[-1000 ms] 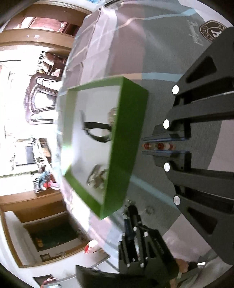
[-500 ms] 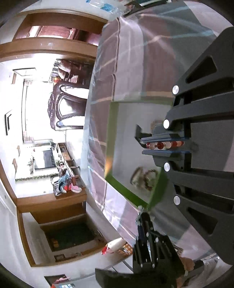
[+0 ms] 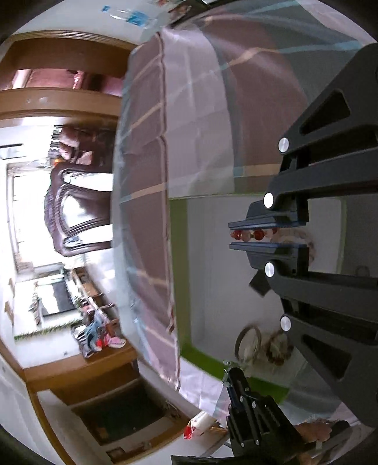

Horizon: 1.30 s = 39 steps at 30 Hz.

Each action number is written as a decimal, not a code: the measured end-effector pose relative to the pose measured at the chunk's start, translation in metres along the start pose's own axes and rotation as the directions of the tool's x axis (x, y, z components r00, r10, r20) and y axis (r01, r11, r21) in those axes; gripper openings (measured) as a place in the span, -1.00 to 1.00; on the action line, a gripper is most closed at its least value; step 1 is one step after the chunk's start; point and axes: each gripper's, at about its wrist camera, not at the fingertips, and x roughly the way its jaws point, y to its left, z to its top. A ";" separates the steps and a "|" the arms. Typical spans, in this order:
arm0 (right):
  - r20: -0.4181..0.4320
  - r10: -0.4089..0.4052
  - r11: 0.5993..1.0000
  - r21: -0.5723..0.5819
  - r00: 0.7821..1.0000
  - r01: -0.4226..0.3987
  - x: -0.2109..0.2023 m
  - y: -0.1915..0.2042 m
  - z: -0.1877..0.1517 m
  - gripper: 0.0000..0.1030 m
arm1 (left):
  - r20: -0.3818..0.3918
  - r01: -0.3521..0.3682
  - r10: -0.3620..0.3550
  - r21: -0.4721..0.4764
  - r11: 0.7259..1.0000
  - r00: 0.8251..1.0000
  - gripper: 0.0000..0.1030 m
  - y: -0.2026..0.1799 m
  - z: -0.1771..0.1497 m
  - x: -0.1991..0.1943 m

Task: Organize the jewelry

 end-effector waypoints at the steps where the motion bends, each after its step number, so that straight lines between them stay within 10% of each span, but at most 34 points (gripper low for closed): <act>1: -0.007 0.001 1.000 -0.001 1.000 -0.001 0.003 -0.001 -0.002 -0.84 | -0.002 -0.001 0.001 -0.003 1.000 1.000 -0.72 0.000 -0.001 0.003; 8: 0.052 0.035 0.998 -0.054 0.998 -0.032 -0.040 0.010 -0.013 -0.59 | 0.063 -0.024 0.023 0.007 1.000 0.998 -0.18 0.005 -0.009 -0.032; 11: 0.080 0.073 0.995 -0.069 0.994 -0.068 -0.068 0.015 -0.028 0.01 | 0.091 -0.028 0.027 0.015 0.999 0.996 -0.07 0.006 -0.024 -0.057; 22: -0.237 0.073 0.979 -0.167 0.969 -0.115 -0.013 0.049 -0.114 0.01 | -0.050 -0.009 0.014 0.098 0.995 0.999 0.05 -0.024 -0.124 -0.069; 27: -0.241 0.022 0.979 -0.192 0.970 -0.069 0.005 0.056 -0.121 0.01 | -0.119 0.006 0.007 0.107 0.994 0.993 0.06 -0.032 -0.147 -0.053; 32: -0.243 0.020 0.969 -0.235 0.970 -0.079 0.009 0.064 -0.129 -0.59 | -0.152 0.017 -0.004 0.080 0.997 0.988 0.06 -0.028 -0.157 -0.042; 37: -0.255 0.043 0.968 -0.228 0.966 -0.103 0.006 0.064 -0.133 -0.60 | -0.160 0.020 -0.009 0.069 0.997 0.987 0.04 -0.026 -0.157 -0.037; 39: -0.250 0.046 0.970 -0.221 0.967 -0.103 0.004 0.063 -0.137 -0.59 | -0.166 0.014 -0.004 0.061 0.998 0.986 -0.35 -0.025 -0.157 -0.032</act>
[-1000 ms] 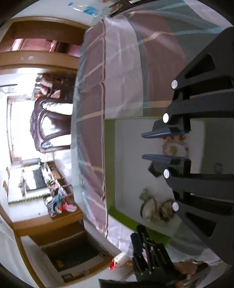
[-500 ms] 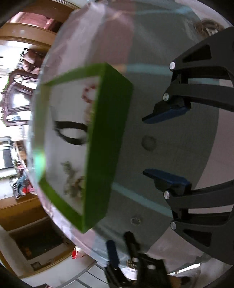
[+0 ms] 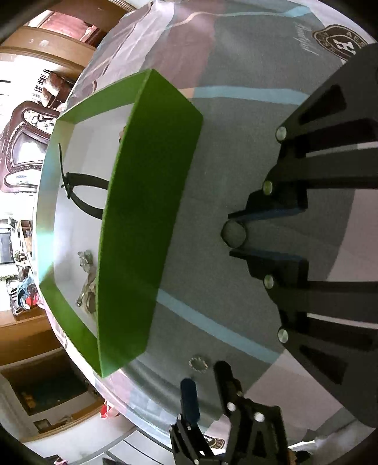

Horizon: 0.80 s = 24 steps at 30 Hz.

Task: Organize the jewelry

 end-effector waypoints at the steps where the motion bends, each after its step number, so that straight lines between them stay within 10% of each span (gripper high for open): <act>1: 0.003 -0.002 1.000 0.001 1.000 0.002 0.000 0.001 -0.001 -0.59 | 0.002 -0.006 0.006 -0.004 1.000 1.000 -0.38 0.000 0.001 0.001; 24: 0.073 -0.102 0.994 0.043 0.992 0.099 -0.007 -0.003 -0.012 -0.60 | 0.111 -0.078 0.086 -0.075 0.994 0.990 -0.59 -0.020 0.005 0.006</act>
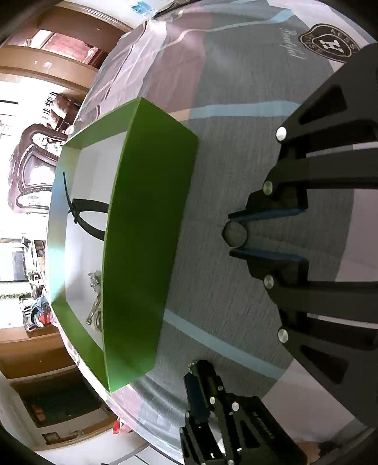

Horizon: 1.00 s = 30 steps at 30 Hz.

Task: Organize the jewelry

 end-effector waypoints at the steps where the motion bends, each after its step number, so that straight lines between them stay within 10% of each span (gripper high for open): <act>1: 0.001 0.001 1.000 0.004 1.000 -0.001 0.000 0.000 0.000 -0.60 | 0.004 0.001 -0.001 -0.004 1.000 1.000 -0.59 0.000 -0.001 0.000; 30: 0.018 -0.005 0.999 0.031 1.000 0.004 0.000 -0.001 -0.002 -0.60 | 0.046 -0.027 0.026 0.003 1.000 0.999 -0.58 -0.005 -0.002 -0.001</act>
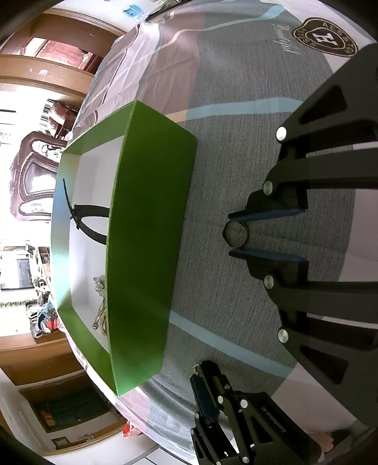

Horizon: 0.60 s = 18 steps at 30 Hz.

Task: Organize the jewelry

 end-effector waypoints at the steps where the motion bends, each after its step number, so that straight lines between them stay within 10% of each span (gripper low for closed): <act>1: 0.000 0.000 1.000 0.000 1.000 0.000 0.000 0.000 0.000 -0.60 | 0.000 0.000 0.000 0.000 1.000 1.000 -0.58 0.000 0.000 0.000; 18: 0.014 -0.005 1.000 0.015 1.000 0.005 -0.006 0.000 0.000 -0.60 | 0.016 -0.002 0.002 -0.012 1.000 1.000 -0.59 0.001 0.000 -0.002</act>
